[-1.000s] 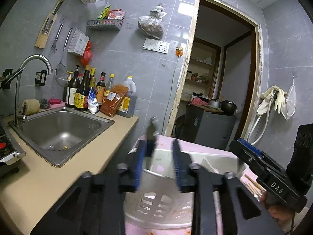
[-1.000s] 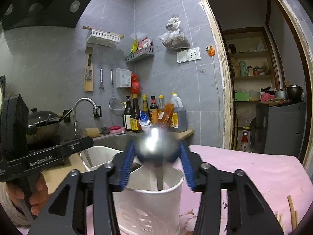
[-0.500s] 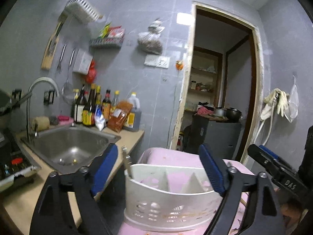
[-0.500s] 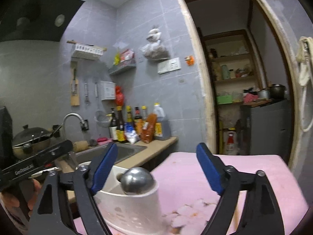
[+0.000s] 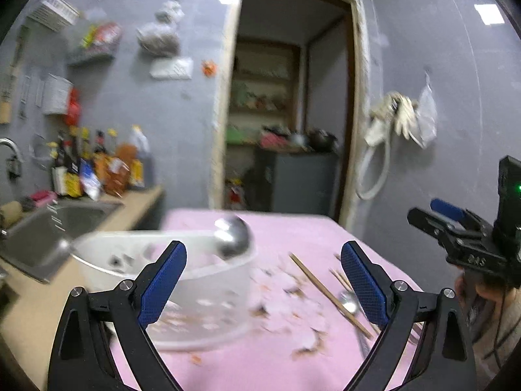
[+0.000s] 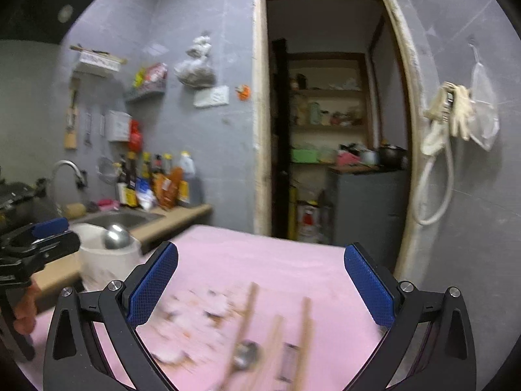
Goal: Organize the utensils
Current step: 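Withdraw both open tools from the caddy, then grasp a wooden chopstick with the left tool while the right grasps another chopstick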
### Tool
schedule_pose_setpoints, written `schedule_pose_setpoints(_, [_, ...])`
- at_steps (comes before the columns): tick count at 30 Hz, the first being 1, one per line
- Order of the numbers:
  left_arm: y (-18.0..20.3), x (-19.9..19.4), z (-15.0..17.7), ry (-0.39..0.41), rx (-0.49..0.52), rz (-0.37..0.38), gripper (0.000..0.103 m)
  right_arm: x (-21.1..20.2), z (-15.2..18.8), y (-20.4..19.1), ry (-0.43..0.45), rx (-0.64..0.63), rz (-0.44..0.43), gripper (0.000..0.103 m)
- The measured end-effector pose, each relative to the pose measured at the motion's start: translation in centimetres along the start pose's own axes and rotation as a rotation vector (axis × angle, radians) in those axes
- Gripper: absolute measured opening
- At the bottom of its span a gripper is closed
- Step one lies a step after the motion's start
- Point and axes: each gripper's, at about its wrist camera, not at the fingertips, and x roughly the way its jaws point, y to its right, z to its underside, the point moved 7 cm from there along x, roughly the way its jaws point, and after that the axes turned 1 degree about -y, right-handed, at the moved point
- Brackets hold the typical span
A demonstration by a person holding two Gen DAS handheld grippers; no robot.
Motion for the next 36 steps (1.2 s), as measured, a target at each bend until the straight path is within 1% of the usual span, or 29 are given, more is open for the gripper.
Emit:
schedule_pose_setpoints(3, [2.2, 2.5, 1.3, -0.113, -0.001, 0.055, 0.093, 0.1, 1.7, 2.6, -0.073, 0.0, 0.043, 0.103])
schedule_pose_setpoints(6, [4.0, 4.3, 2.4, -0.193, 0.002, 0.082, 0.093, 0.7, 3.1, 4.3, -0.149, 0.021, 0.057, 0.102])
schedule_pose_setpoints(9, [5.5, 5.9, 3.1, -0.247, 0.009, 0.09, 0.092, 1.9, 5.1, 6.0, -0.251, 0.05, 0.059, 0.093])
schedule_pose_setpoints(10, [6.0, 6.6, 3.3, -0.263, 0.015, 0.094, 0.092, 2.2, 5.5, 6.2, -0.275, 0.055, 0.056, 0.086])
schedule_pose_setpoints(12, [6.5, 7.6, 3.6, -0.288, 0.029, 0.096, 0.089, 3.1, 6.6, 6.6, -0.33, 0.061, 0.047, 0.08])
schedule_pose_setpoints(14, [7.0, 8.9, 3.8, -0.313, 0.04, 0.099, 0.079, 4.1, 7.7, 7.0, -0.384, 0.062, 0.037, 0.069])
schedule_pose_setpoints(15, [7.1, 9.5, 4.0, -0.328, 0.045, 0.1, 0.076, 4.7, 8.2, 7.1, -0.41, 0.066, 0.026, 0.067])
schedule_pose_setpoints(16, [7.3, 10.4, 4.4, -0.352, 0.052, 0.102, 0.07, 5.0, 8.6, 7.3, -0.428, 0.069, 0.017, 0.062])
schedule_pose_setpoints(17, [7.5, 11.2, 4.7, -0.375, 0.056, 0.104, 0.064, 5.4, 8.9, 7.3, -0.446, 0.072, 0.007, 0.055])
schedule_pose_setpoints(18, [7.5, 12.0, 5.0, -0.401, 0.056, 0.107, 0.06, 6.0, 9.2, 7.4, -0.467, 0.077, -0.007, 0.051])
schedule_pose_setpoints(19, [7.4, 12.7, 5.3, -0.423, 0.048, 0.112, 0.053, 6.5, 9.5, 7.5, -0.486, 0.082, -0.022, 0.046])
schedule_pose_setpoints(20, [7.4, 13.5, 5.6, -0.448, 0.034, 0.117, 0.047, 7.0, 9.7, 7.6, -0.504, 0.089, -0.036, 0.045])
schedule_pose_setpoints(21, [7.4, 14.1, 5.9, -0.465, 0.018, 0.121, 0.043, 7.5, 9.8, 7.7, -0.522, 0.098, -0.053, 0.042])
schedule_pose_setpoints(23, [7.1, 15.9, 6.5, -0.516, -0.02, 0.13, 0.031, 8.6, 10.0, 8.1, -0.553, 0.113, -0.08, 0.032])
schedule_pose_setpoints(25, [7.0, 17.2, 6.9, -0.552, -0.043, 0.135, 0.028, 9.8, 10.0, 8.2, -0.58, 0.121, -0.103, 0.027])
schedule_pose_setpoints(27, [6.8, 18.3, 7.1, -0.583, -0.058, 0.143, 0.027, 11.0, 10.1, 8.3, -0.61, 0.134, -0.124, 0.026])
schedule_pose_setpoints(30, [6.1, 19.8, 7.3, -0.604, -0.086, 0.135, 0.026, 12.6, 10.4, 8.2, -0.65, 0.146, -0.156, 0.025])
schedule_pose_setpoints(36, [5.1, 21.3, 7.9, -0.642, -0.135, 0.14, 0.026, 14.9, 10.9, 7.7, -0.7, 0.141, -0.171, 0.025])
